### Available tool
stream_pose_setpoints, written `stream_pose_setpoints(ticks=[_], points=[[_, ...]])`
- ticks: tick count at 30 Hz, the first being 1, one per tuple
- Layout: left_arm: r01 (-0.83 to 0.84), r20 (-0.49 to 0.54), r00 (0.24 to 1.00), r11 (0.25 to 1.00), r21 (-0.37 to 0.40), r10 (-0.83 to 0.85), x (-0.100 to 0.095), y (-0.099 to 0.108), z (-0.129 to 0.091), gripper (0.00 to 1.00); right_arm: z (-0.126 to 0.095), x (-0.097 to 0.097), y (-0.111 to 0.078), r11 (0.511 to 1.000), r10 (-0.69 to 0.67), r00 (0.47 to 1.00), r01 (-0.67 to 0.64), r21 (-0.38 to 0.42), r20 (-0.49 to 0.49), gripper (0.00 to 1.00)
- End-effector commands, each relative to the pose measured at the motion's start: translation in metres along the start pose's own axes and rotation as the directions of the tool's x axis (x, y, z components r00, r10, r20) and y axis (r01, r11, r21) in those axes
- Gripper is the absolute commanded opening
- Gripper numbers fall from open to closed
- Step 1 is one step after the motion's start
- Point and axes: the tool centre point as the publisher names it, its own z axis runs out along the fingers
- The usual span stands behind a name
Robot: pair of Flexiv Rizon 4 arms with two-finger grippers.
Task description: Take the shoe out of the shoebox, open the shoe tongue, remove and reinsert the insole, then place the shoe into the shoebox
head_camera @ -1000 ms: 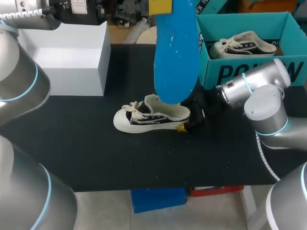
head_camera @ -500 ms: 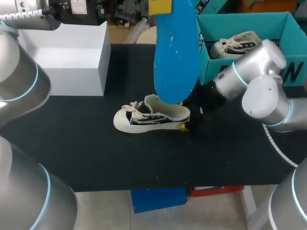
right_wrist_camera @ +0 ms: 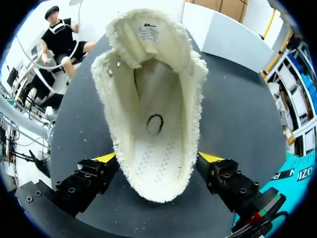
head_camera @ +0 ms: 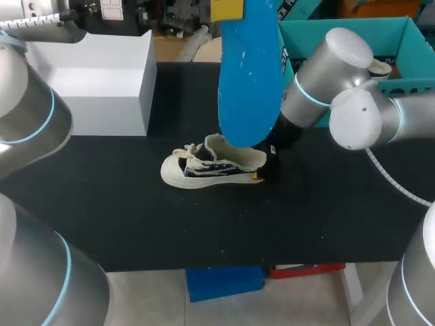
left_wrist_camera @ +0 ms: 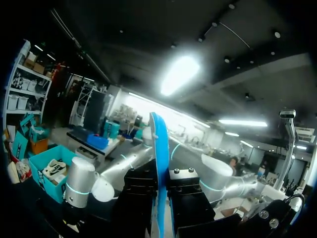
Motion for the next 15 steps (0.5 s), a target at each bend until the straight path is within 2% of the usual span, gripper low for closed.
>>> stream_pose_setpoints(ticks=[1,8,15], points=[[0.002,0.003,1.000,1.000,-0.002,-0.002,-0.0002,-0.0004,0.0017,0.00,0.0001,-0.0046,0.0072,0.964,-0.004,1.000,0.004,0.265,-0.001,1.00],[0.002,0.003,1.000,1.000,-0.002,-0.002,-0.0002,-0.0004,0.0017,0.00,0.0025,-0.0054,0.0113,0.944,-0.018,1.000,0.011,0.331,0.017,1.00],[0.002,0.003,1.000,1.000,-0.002,-0.002,-0.0002,-0.0004,0.0017,0.00,0.0026,-0.0056,0.0140,0.934,-0.053,0.999,0.047,0.354,0.008,1.00]])
